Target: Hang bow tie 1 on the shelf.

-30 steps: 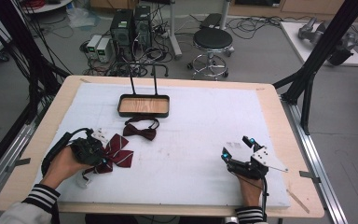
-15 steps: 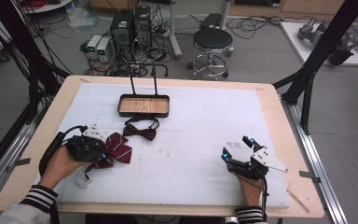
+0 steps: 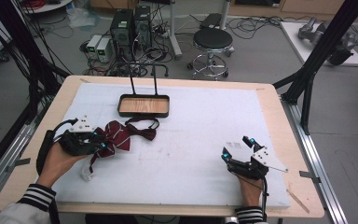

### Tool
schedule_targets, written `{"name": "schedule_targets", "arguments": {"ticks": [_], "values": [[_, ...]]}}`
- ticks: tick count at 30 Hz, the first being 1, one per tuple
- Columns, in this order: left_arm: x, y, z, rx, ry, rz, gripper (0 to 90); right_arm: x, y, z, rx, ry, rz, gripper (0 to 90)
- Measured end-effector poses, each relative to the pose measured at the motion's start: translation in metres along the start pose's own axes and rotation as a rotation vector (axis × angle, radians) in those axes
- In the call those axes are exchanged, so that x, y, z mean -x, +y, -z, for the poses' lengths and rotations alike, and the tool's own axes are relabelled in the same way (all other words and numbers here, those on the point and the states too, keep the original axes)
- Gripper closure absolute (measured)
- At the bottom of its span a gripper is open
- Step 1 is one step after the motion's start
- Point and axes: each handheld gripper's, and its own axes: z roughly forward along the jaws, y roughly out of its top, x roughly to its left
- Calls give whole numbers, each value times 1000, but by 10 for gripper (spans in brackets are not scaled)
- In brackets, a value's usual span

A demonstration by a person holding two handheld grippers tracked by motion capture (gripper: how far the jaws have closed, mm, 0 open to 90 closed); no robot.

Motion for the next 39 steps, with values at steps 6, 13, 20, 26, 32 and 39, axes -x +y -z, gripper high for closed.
{"name": "schedule_targets", "arguments": {"ticks": [6,13,20,26,32,39], "values": [[-1,4,6,84,41,-26,675,0,0,0,0,0,1,92],[-6,12,9,147,36,15,675,0,0,0,0,-1,5,92],[-13,21,13,230,68,34,675,0,0,0,2,-1,12,92],[-17,26,14,297,109,56,675,-1,0,0,-4,0,9,92],[-28,33,16,359,131,104,675,-1,0,0,-3,0,10,92],[-41,42,15,428,141,143,675,0,0,0,0,-3,16,92]]}}
